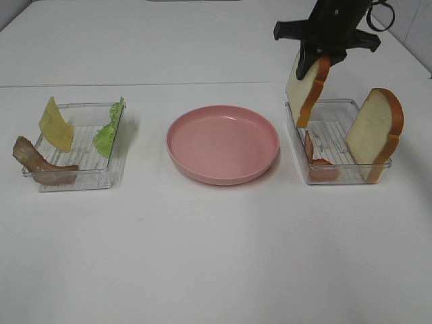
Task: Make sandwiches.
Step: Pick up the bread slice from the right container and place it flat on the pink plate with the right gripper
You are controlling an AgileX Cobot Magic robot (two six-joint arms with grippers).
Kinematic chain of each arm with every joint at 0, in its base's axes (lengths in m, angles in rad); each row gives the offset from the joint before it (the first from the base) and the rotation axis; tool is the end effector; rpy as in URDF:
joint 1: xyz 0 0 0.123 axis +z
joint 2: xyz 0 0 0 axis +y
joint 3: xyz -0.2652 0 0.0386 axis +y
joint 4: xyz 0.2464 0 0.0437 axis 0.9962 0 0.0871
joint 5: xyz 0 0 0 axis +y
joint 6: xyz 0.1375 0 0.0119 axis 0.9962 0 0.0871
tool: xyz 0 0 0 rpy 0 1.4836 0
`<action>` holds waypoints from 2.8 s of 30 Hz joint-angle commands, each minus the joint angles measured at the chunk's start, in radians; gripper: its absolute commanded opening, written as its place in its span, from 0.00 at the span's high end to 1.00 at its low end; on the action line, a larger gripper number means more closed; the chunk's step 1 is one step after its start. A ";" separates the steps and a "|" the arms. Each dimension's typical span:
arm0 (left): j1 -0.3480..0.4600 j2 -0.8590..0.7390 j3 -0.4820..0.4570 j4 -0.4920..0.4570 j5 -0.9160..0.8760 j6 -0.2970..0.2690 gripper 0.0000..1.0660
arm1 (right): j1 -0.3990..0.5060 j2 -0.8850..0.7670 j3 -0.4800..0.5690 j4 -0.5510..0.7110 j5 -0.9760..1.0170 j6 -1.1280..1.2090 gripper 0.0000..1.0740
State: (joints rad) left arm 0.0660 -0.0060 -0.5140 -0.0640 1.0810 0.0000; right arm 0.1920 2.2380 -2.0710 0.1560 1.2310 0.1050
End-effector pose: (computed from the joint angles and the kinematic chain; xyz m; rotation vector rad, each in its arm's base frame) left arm 0.0497 -0.0045 0.2575 -0.0629 2.0421 -0.0353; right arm 0.4675 0.1115 0.1777 -0.0784 2.8937 0.2767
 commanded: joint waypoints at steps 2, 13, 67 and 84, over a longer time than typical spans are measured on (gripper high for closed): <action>-0.003 -0.019 -0.001 -0.004 -0.005 0.000 0.06 | 0.001 -0.095 -0.004 0.026 0.098 0.016 1.00; -0.003 -0.019 -0.001 -0.004 -0.005 0.000 0.06 | 0.041 -0.143 0.023 0.345 0.007 -0.067 1.00; -0.003 -0.019 -0.001 -0.004 -0.005 0.000 0.06 | 0.151 0.092 0.239 0.381 -0.302 -0.153 0.28; -0.003 -0.019 -0.001 -0.004 -0.005 0.000 0.06 | 0.151 -0.044 0.220 0.007 -0.234 0.003 0.28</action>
State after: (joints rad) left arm 0.0660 -0.0060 -0.5140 -0.0640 1.0810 0.0000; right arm 0.3440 2.2100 -1.8480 0.1840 0.9910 0.0950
